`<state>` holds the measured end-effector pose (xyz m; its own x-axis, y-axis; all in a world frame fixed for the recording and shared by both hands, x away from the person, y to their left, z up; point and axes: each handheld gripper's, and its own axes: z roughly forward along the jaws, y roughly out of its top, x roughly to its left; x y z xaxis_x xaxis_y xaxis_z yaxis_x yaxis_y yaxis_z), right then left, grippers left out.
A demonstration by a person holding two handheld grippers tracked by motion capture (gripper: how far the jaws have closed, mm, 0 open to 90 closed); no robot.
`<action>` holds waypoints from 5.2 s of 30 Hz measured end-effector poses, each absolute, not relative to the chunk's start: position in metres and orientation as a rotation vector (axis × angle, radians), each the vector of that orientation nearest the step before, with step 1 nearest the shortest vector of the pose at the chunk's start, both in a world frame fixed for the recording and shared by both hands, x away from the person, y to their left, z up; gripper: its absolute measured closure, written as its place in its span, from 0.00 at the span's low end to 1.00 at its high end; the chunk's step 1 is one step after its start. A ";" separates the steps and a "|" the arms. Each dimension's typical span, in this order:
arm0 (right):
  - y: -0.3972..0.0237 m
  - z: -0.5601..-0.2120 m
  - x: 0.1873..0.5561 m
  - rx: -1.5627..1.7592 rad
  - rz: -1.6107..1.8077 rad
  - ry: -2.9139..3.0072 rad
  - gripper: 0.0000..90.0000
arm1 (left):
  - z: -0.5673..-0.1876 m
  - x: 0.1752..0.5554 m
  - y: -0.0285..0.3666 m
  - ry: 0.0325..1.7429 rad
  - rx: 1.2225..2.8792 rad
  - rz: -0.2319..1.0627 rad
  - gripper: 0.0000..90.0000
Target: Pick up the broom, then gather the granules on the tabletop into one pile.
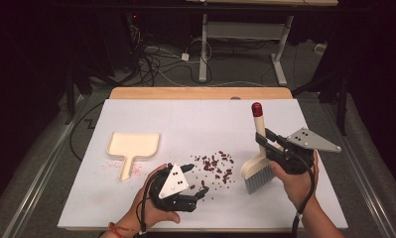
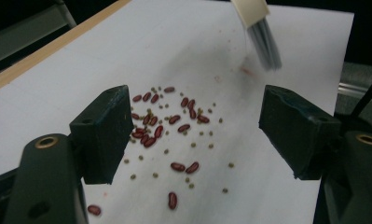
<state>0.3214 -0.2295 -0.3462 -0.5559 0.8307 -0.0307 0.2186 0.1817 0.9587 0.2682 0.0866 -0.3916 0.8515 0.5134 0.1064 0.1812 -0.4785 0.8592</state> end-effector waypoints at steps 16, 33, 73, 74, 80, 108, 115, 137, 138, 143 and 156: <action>-0.173 -0.345 0.287 0.801 1.421 1.892 0.78 | -0.389 0.282 0.024 0.430 2.000 0.336 0.50; -0.196 -0.343 0.271 0.484 1.525 2.223 0.58 | -0.390 0.298 0.072 0.275 2.122 0.162 0.74; -0.237 -0.387 0.319 0.601 1.191 2.364 0.75 | -0.439 0.262 0.222 0.864 2.065 0.766 0.26; -0.238 -0.387 0.320 0.615 1.175 2.356 0.75 | -0.441 0.265 0.225 0.875 2.082 0.770 0.26; -0.248 -0.387 0.329 0.704 1.180 2.302 0.75 | -0.447 0.275 0.235 0.926 2.069 0.741 0.26; -0.235 -0.428 0.391 0.916 0.915 2.208 0.75 | -0.455 0.268 0.232 0.883 2.167 0.706 0.24; -0.215 -0.436 0.397 0.875 0.927 2.212 0.75 | -0.454 0.267 0.227 0.870 2.174 0.688 0.24; -0.157 -0.438 0.358 0.673 1.056 2.405 0.75 | -0.455 0.267 0.224 0.818 2.214 0.662 0.24; -0.155 -0.438 0.357 0.667 1.056 2.404 0.75 | -0.455 0.267 0.224 0.816 2.215 0.662 0.24; -0.157 -0.436 0.356 0.662 1.030 2.359 0.75 | -0.455 0.266 0.224 0.814 2.218 0.660 0.24; -0.171 -0.391 0.309 0.587 1.344 2.400 0.75 | -0.456 0.268 0.226 0.833 2.218 0.668 0.23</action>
